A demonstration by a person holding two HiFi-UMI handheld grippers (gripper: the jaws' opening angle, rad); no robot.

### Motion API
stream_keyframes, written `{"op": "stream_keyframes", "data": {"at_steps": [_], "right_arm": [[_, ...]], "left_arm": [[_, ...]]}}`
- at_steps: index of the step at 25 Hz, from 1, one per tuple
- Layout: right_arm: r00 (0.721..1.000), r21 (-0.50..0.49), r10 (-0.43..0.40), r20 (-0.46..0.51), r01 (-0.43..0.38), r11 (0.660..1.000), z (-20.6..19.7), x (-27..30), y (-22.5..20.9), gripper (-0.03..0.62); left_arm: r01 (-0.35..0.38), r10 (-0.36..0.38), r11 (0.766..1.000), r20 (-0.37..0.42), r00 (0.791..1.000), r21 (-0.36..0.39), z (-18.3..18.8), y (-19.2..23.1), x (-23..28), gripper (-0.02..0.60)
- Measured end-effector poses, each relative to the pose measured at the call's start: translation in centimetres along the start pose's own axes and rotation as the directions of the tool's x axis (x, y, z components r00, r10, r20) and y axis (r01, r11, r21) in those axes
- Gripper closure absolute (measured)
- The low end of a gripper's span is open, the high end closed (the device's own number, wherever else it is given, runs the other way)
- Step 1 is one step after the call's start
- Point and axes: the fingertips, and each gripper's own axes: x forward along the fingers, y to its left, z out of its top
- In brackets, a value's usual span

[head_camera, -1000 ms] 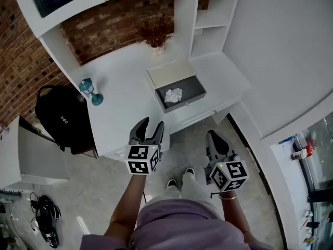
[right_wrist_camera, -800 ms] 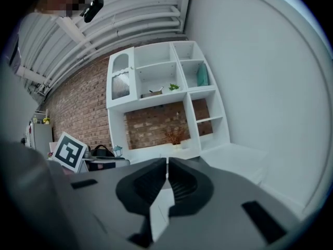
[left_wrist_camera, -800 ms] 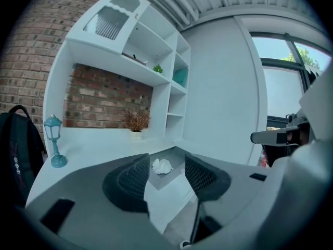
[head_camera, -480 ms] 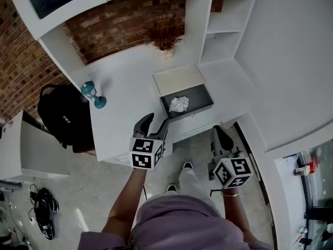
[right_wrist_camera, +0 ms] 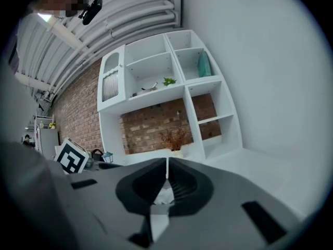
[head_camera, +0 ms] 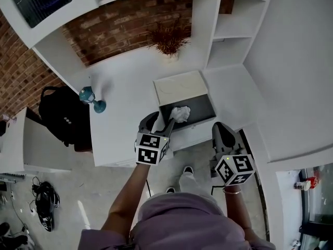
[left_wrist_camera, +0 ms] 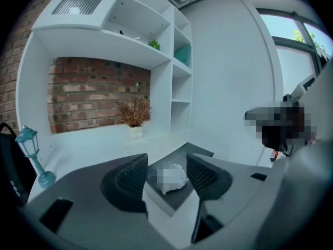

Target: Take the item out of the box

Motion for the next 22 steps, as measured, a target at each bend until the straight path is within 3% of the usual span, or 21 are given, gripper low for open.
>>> {"op": "stream_keyframes", "data": {"at_steps": [8,13,22], "right_arm": [[1.000,0.027,0.017,-0.015,-0.017,1.000,0.0,2.4,-2.5,0.591],[1.000,0.042,0.011,-0.024,-0.010,0.999,-0.1,3.0,-4.0,0.592],[1.000,0.058,0.003,-0.027,-0.001,0.998,-0.1,3.4,-5.8,0.592]], "left_arm": [[0.041,-0.037,0.999,-0.105,0.994,0.031,-0.8,-0.6,4.5,0.362],[0.064,-0.042,0.991,-0.182,0.982,0.117,-1.5,-1.0,7.3,0.362],[0.148,-0.064,0.967,-0.364,0.929,0.208,-4.2,-1.5,10.2,0.360]]}}
